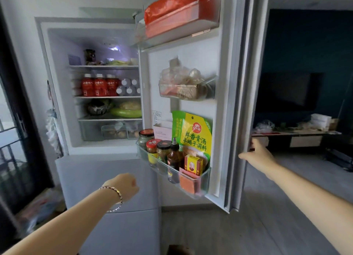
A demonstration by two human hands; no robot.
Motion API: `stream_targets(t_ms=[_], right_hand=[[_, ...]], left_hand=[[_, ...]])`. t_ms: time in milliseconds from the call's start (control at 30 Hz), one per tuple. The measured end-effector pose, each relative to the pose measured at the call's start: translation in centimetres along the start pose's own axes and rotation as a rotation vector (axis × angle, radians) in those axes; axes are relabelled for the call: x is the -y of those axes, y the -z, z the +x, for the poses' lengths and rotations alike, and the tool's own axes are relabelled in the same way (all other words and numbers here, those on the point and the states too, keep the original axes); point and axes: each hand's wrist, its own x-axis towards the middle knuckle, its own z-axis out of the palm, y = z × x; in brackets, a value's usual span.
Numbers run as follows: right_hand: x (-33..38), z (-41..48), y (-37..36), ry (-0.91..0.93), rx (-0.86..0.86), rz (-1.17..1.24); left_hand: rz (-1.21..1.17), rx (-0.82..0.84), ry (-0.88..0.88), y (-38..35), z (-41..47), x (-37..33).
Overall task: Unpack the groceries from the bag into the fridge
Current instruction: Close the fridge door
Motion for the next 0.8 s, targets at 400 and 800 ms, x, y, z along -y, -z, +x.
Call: stream_targets(t_ms=[400,800], right_hand=[[4.2,-12.1,-11.7,0.533,-0.214,-0.01],[18.9,-16.9,-36.3,1.055,-0.491,-0.215]], left_hand=[[-0.089,0.009,-0.018,-1.4,-0.6,11.4],[-0.203,0.003,0.068,2.5,-3.1,34.0]])
